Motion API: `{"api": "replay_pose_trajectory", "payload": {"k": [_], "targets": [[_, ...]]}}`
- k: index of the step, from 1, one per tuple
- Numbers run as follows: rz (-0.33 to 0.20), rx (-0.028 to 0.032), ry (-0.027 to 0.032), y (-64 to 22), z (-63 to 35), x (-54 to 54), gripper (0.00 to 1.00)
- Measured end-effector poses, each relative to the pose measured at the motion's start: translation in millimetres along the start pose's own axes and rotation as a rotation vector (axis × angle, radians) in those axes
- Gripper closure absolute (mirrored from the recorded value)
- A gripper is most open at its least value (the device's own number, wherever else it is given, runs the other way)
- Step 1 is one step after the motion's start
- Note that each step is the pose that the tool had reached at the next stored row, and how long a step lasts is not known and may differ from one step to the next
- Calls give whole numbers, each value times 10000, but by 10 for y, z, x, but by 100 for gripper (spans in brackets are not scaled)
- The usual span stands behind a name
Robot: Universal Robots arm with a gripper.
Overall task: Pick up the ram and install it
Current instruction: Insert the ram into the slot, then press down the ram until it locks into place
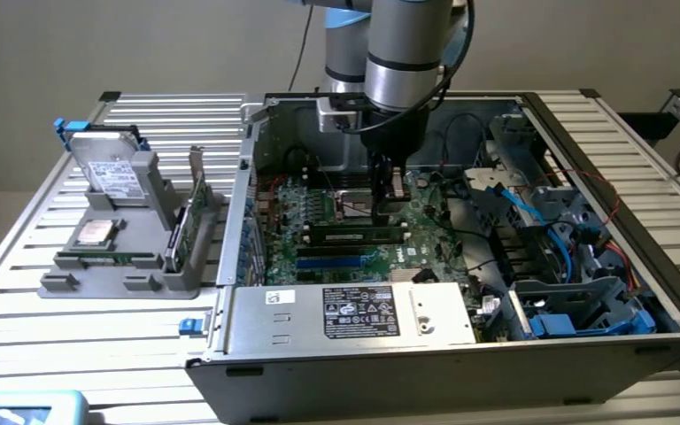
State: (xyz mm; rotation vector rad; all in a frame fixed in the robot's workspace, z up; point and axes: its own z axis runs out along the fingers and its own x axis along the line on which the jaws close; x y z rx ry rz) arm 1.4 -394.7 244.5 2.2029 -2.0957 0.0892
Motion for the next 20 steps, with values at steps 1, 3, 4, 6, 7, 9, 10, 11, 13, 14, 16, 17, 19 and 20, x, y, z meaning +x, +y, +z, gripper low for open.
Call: {"api": "replay_pose_trajectory", "payload": {"k": [1, 3, 4, 6, 7, 9, 10, 11, 13, 14, 16, 17, 19, 20], "targets": [[1, -1, 2, 0, -1, 1, 78], [1, 0, 0, 0, 0, 2, 78], [0, -1, 0, 0, 0, 2, 78], [0, 0, 0, 0, 0, 3, 78], [0, 0, 0, 0, 1, 3, 78], [0, 0, 0, 0, 0, 4, 78], [0, 0, 0, 0, 0, 4, 78], [0, -1, 0, 0, 1, 5, 78], [0, -1, 0, 0, 1, 6, 80], [0, -1, 0, 0, 1, 6, 87], [0, 0, 0, 0, 1, 7, 89], [0, -1, 0, 0, 1, 7, 89], [0, 0, 0, 0, 1, 8, 89], [0, -1, 2, 1, 2, 8, 89]]}}
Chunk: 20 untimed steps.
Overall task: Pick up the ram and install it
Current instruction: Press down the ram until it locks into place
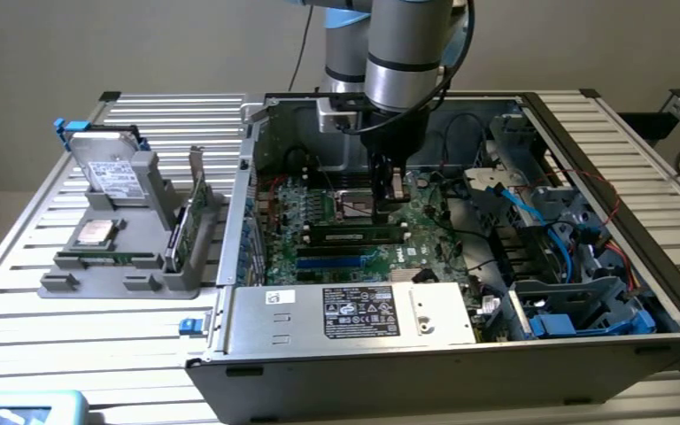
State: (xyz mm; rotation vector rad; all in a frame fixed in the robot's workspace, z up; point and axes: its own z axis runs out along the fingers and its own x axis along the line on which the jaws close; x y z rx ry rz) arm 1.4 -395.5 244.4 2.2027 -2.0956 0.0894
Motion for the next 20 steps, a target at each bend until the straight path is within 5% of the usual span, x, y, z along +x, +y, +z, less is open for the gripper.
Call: {"api": "replay_pose_trajectory", "payload": {"k": [2, 7, 20], "targets": [[34, 31, -7, -2, 8, -1, 89], [183, 250, -1, -3, 22, -3, 89], [539, 242, -7, -7, 79, -10, 89]]}}
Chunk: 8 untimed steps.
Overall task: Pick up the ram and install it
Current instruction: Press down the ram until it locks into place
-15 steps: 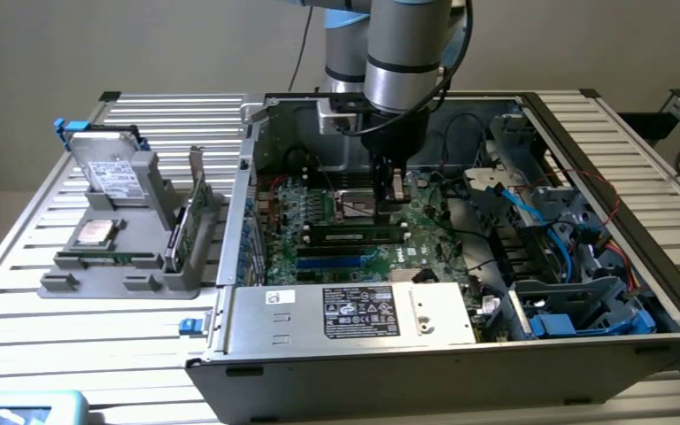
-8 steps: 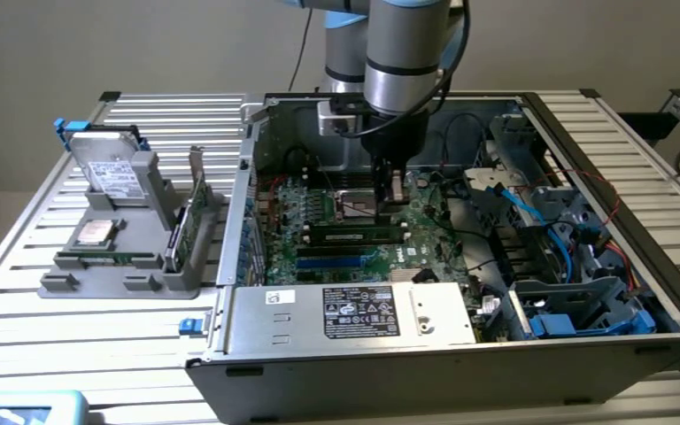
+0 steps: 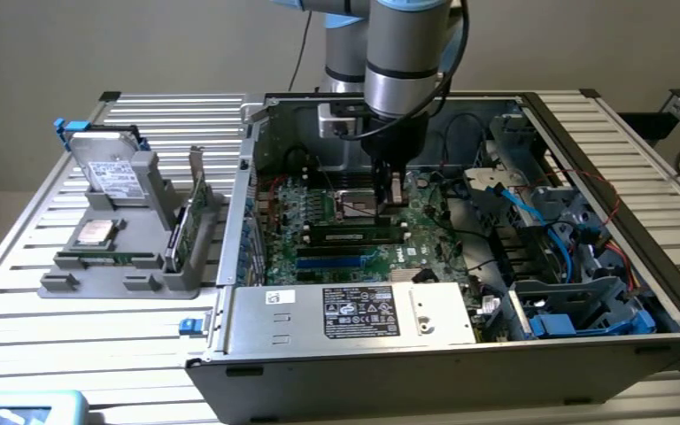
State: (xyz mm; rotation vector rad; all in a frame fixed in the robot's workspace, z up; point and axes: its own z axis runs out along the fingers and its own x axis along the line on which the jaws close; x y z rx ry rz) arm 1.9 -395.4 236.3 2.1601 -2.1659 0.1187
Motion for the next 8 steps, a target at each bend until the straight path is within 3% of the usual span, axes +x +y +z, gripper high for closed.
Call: {"api": "replay_pose_trajectory", "payload": {"k": [8], "targets": [[5, 49, -2, -25, 15, -2, 89]]}}
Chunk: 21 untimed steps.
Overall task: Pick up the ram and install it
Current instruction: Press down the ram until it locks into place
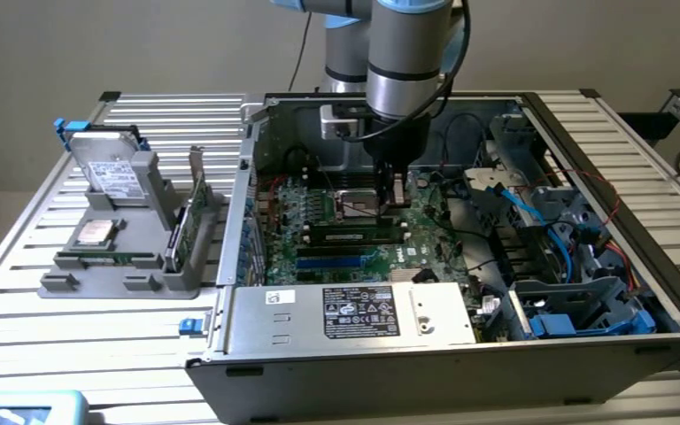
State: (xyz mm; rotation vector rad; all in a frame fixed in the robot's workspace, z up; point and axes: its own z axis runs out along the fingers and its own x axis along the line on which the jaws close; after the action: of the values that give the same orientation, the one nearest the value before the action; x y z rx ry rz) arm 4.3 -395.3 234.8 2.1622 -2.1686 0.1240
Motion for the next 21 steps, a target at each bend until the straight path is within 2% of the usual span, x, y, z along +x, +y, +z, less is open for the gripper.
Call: {"api": "replay_pose_trajectory", "payload": {"k": [15, 21], "targets": [[4, 26, 1, 11, 32, -17, 89], [7, 37, -66, 12, 43, -21, 89]]}}
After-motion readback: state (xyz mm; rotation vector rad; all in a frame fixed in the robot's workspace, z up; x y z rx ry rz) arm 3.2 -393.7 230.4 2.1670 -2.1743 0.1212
